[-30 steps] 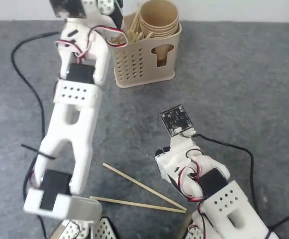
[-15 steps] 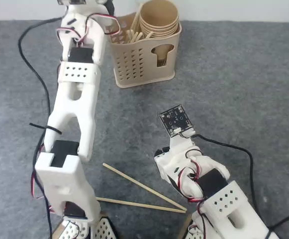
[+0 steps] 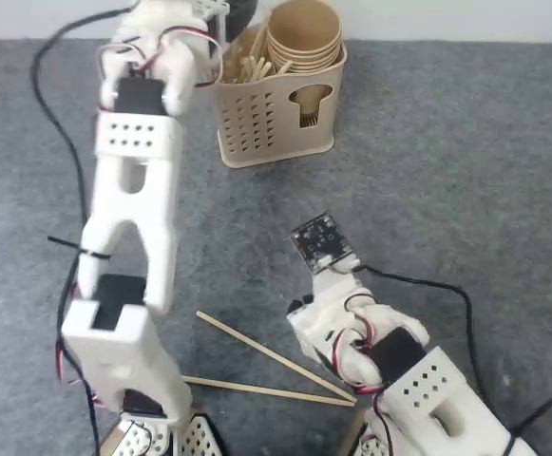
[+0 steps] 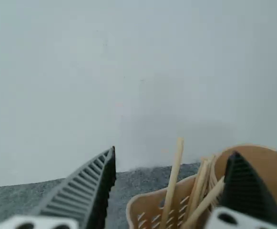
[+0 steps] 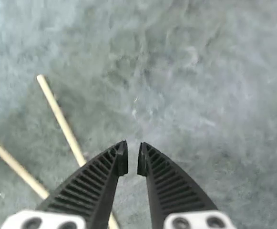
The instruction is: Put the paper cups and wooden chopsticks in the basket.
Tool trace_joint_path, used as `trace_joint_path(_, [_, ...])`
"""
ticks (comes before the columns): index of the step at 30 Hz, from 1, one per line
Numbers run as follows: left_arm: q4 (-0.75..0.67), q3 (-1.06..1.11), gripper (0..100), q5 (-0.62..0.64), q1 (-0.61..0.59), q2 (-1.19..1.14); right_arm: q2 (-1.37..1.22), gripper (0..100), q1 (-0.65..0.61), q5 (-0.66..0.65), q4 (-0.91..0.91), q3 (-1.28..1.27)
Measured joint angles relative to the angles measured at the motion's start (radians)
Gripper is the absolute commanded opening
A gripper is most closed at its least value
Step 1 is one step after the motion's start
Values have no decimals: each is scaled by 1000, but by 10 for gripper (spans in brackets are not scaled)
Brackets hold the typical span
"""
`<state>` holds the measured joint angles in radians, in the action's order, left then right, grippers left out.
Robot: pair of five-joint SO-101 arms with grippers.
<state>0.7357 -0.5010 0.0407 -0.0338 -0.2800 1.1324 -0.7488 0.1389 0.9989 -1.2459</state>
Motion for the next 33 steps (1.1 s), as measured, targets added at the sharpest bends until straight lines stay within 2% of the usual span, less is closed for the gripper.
trace_joint_path(5, [170,-9,359,0,-17,161,0,58,-98,-46,0,-28])
trace_joint_path(9, [315,-11,359,0,-41,296,0,167,-147,-55,0,-31])
trace_joint_path(12, [439,-11,359,0,-64,396,0,189,-190,-57,0,-31])
trace_joint_path(20, [769,-11,359,0,-249,568,-3,193,-336,-57,-3,-55])
trace_joint_path(24, [833,31,359,-2,-319,595,-126,194,-356,-57,-18,-37])
trace_joint_path(30, [850,180,359,-2,-400,598,-434,196,-362,-49,-28,100])
trace_joint_path(33, [850,261,359,-2,-433,598,-568,243,-362,-46,-28,157])
